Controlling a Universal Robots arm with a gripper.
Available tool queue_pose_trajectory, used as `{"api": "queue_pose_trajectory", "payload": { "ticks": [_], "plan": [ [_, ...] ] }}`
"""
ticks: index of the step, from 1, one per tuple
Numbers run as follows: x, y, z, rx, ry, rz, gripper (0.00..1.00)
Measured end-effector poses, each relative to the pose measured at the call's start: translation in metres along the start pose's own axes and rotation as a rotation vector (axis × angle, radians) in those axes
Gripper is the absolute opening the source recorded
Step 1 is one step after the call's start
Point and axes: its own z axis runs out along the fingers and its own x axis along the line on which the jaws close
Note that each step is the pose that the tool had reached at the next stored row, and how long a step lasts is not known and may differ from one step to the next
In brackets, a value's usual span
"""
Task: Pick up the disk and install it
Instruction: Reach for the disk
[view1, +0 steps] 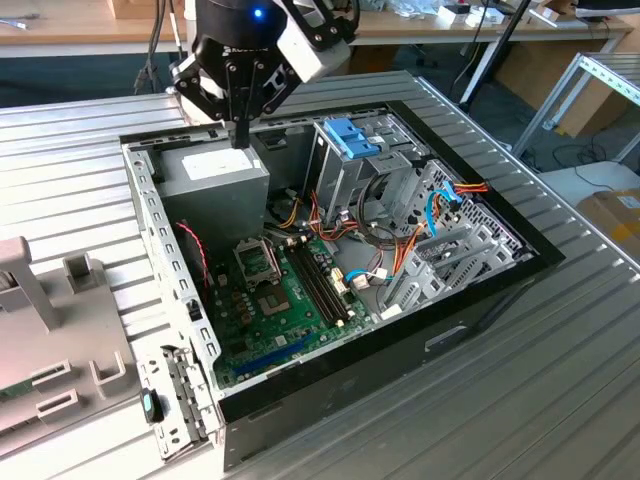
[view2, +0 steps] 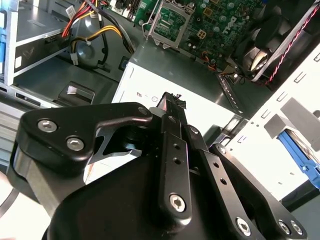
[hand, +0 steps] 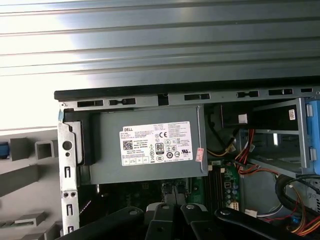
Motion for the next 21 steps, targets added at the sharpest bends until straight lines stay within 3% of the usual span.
{"api": "queue_pose_trajectory", "payload": {
  "ticks": [11,21],
  "plan": [
    [0.004,-0.0003,-0.0001,0.0,0.0,0.0,0.11],
    [0.0169,-0.0013,-0.0005,0.0,0.0,0.0,0.11]
  ]
}}
